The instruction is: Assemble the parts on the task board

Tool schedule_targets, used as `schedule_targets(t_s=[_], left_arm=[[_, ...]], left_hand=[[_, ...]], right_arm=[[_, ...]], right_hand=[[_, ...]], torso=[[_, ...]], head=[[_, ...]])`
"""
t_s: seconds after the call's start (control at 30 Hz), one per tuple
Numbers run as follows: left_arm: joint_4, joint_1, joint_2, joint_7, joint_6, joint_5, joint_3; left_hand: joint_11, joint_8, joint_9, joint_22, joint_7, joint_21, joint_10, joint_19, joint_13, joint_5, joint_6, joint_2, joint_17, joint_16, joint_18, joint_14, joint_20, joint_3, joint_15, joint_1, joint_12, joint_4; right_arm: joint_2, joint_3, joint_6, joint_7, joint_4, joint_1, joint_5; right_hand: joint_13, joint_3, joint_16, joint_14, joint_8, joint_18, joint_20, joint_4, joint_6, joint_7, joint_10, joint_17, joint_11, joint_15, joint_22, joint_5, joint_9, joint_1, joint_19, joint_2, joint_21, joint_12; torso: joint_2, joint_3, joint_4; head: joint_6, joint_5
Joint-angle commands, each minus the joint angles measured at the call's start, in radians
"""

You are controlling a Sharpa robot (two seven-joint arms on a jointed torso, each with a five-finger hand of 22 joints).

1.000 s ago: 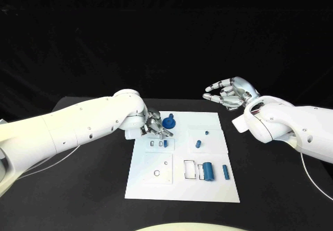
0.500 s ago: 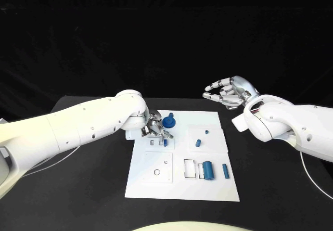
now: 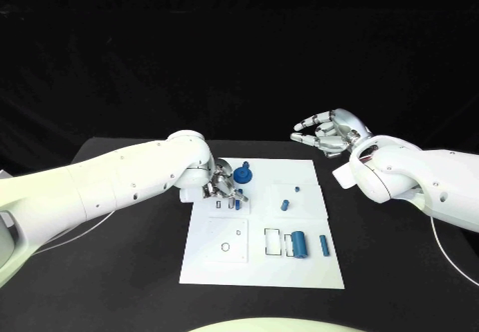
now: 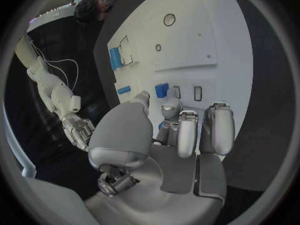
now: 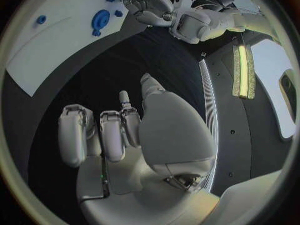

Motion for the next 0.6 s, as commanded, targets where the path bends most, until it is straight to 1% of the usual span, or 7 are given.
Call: schedule_targets(t_s=[0.03,0.1,0.2,0.33,0.53,0.6], left_arm=[[-0.001,-0.001,0.004,-0.003,0.025,0.011,0.000],[-0.001,-0.001,0.004,-0.004,0.025,0.012,0.000],[-0.003,-0.002,0.005,-0.008,0.027,0.013,0.000],[-0.005,-0.002,0.006,-0.011,0.020,0.017,-0.001],[-0.007,-0.003,0.010,-0.012,0.012,0.025,-0.001],[-0.008,-0.003,0.011,-0.012,0.011,0.027,-0.001]], left_hand=[[-0.002,0.005,0.003,0.010,-0.008,0.006,-0.002,0.006,0.002,0.004,0.002,0.007,0.250,0.004,-0.013,0.099,-0.004,0.003,-0.006,0.008,0.003,-0.003],[-0.003,0.005,0.006,0.010,-0.008,0.006,-0.002,0.006,0.002,0.004,0.001,0.011,0.250,0.004,-0.012,0.099,-0.005,0.006,-0.007,0.015,0.003,-0.003],[-0.004,0.007,0.012,0.010,-0.009,0.006,-0.002,0.005,0.002,0.004,0.001,0.020,0.249,0.004,-0.012,0.099,-0.006,0.016,-0.008,0.029,0.003,-0.003],[-0.008,0.017,0.029,0.011,-0.015,0.007,-0.006,0.004,-0.003,0.004,0.004,0.035,0.249,0.004,-0.012,0.098,-0.008,0.046,-0.012,0.058,-0.002,-0.003],[-0.010,0.018,0.037,0.011,-0.016,0.007,-0.005,0.003,-0.001,0.005,0.001,0.040,0.250,0.004,-0.012,0.099,-0.010,0.067,-0.014,0.072,-0.002,-0.003],[-0.011,0.019,0.039,0.010,-0.017,0.007,-0.005,0.003,-0.001,0.004,0.001,0.040,0.251,0.004,-0.012,0.099,-0.010,0.071,-0.014,0.074,-0.002,-0.003]], right_arm=[[0.001,0.000,0.017,0.004,0.000,0.000,-0.009],[0.002,0.000,0.017,0.004,-0.001,0.000,-0.009],[0.002,0.000,0.017,0.005,-0.002,0.000,-0.009],[0.003,0.000,0.019,0.004,-0.002,-0.001,-0.009],[0.005,0.000,0.020,0.003,-0.003,-0.001,-0.010],[0.006,0.000,0.018,0.001,-0.004,-0.001,-0.012]], right_hand=[[0.119,0.004,-0.003,0.049,0.001,0.018,-0.004,0.000,-0.006,0.000,-0.007,0.053,0.001,-0.008,0.135,-0.003,0.001,0.000,0.011,0.005,-0.003,-0.007],[0.120,0.004,-0.004,0.049,0.002,0.018,-0.004,-0.001,-0.007,0.000,-0.006,0.053,0.001,-0.008,0.134,-0.006,0.001,0.000,0.010,0.005,-0.005,-0.006],[0.119,0.004,-0.005,0.048,0.002,0.019,-0.004,-0.001,-0.007,0.000,-0.007,0.050,0.001,-0.008,0.133,-0.007,0.001,0.001,0.010,0.006,-0.006,-0.007],[0.118,0.004,-0.006,0.048,0.002,0.019,-0.004,-0.001,-0.008,0.000,-0.008,0.049,0.001,-0.008,0.132,-0.007,0.001,0.001,0.009,0.006,-0.008,-0.008],[0.118,0.005,-0.005,0.048,0.003,0.019,-0.005,-0.001,-0.008,0.000,-0.007,0.051,0.000,-0.008,0.133,-0.007,0.001,0.001,0.010,0.007,-0.007,-0.007],[0.118,0.005,-0.005,0.048,0.003,0.019,-0.005,-0.001,-0.008,0.000,-0.007,0.051,0.000,-0.008,0.133,-0.007,0.001,0.001,0.010,0.007,-0.007,-0.007]], torso=[[0.000,0.0002,-0.0009],[0.000,0.0002,-0.0010],[0.000,0.0002,0.0003],[0.000,0.0004,0.0011],[0.000,0.0000,0.0000],[0.000,0.0001,-0.0002]], head=[[0.002,-0.001],[0.003,0.000],[0.002,0.000],[0.001,0.000],[-0.004,-0.001],[-0.003,-0.001]])
